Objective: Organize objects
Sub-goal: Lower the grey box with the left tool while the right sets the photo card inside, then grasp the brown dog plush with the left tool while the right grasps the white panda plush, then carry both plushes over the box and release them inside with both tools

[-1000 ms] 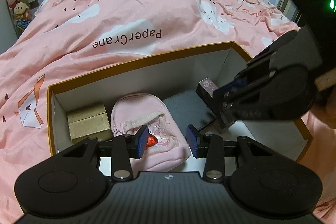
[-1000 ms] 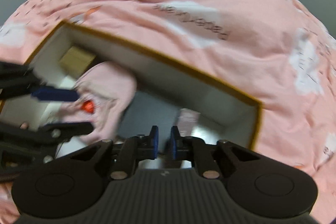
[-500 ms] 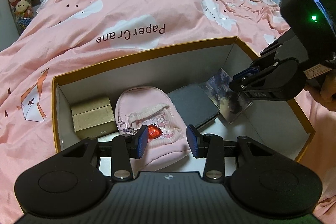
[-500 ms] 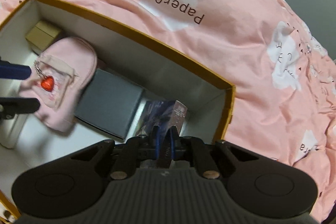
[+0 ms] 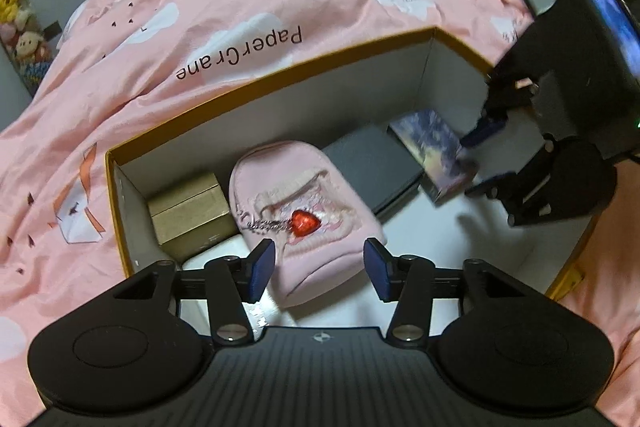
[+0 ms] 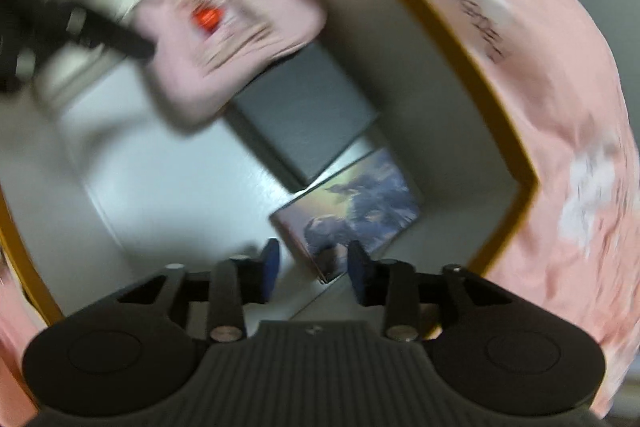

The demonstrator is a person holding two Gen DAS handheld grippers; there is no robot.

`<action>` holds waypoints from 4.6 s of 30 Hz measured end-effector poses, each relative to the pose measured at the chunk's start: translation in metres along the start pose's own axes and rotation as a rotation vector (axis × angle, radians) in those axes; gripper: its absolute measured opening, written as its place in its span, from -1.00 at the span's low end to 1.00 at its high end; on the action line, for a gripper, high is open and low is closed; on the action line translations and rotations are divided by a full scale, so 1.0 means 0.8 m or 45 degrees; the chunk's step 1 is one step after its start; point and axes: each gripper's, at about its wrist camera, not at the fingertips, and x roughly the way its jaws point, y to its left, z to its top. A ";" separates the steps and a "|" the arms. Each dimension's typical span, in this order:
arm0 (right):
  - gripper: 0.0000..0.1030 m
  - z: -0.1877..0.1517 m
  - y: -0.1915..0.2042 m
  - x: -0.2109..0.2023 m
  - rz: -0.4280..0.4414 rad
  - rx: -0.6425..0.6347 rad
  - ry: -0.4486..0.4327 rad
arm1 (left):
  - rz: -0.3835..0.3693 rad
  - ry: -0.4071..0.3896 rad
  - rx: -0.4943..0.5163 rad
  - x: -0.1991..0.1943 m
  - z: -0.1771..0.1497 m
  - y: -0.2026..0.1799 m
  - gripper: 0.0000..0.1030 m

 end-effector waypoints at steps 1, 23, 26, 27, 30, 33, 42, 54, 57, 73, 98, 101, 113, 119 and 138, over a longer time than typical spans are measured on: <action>-0.21 0.001 0.004 0.006 -0.030 -0.052 0.014 | 0.003 0.011 0.020 0.001 -0.001 -0.001 0.17; -0.59 0.012 -0.017 -0.009 0.240 0.225 -0.130 | 0.015 0.091 -0.006 0.030 -0.001 0.013 0.19; -0.73 0.020 -0.032 -0.001 0.383 0.423 -0.121 | 0.014 0.087 -0.010 0.029 -0.003 0.014 0.18; -0.76 0.023 -0.036 0.003 0.405 0.469 -0.124 | 0.014 0.087 -0.011 0.028 -0.003 0.014 0.18; -0.77 0.033 -0.043 0.014 0.442 0.576 -0.129 | 0.014 0.087 -0.007 0.027 -0.002 0.014 0.19; -0.80 0.039 -0.052 0.022 0.468 0.687 -0.142 | 0.011 0.080 -0.009 0.026 -0.002 0.013 0.20; -0.86 0.039 -0.066 0.026 0.501 0.845 -0.164 | -0.044 0.039 -0.096 0.015 -0.003 0.020 0.18; -0.77 -0.064 -0.034 -0.102 0.362 1.025 -0.575 | -0.113 -0.258 -0.254 -0.103 -0.020 -0.010 0.18; -0.67 -0.096 -0.001 -0.139 0.321 1.086 -0.713 | -0.124 -0.301 -0.324 -0.129 -0.039 -0.020 0.11; -0.26 -0.178 0.145 -0.095 0.376 1.509 -0.548 | -0.152 -0.005 -0.761 -0.089 -0.163 -0.042 0.10; 0.20 -0.142 0.154 -0.087 0.299 1.492 -0.494 | -0.142 0.096 -0.651 -0.055 -0.180 -0.076 0.08; 0.23 -0.129 0.151 -0.081 0.277 1.529 -0.447 | -0.084 0.036 -0.648 -0.069 -0.178 -0.072 0.04; 0.56 -0.116 0.142 -0.031 0.194 1.728 -0.311 | -0.084 0.004 -0.728 -0.060 -0.178 -0.046 0.04; 0.44 -0.141 0.145 -0.044 0.301 1.653 -0.386 | -0.105 0.008 -0.724 -0.064 -0.183 -0.040 0.03; 0.60 -0.144 0.163 -0.068 0.446 0.979 -0.367 | -0.114 0.077 -0.593 -0.056 -0.183 -0.055 0.14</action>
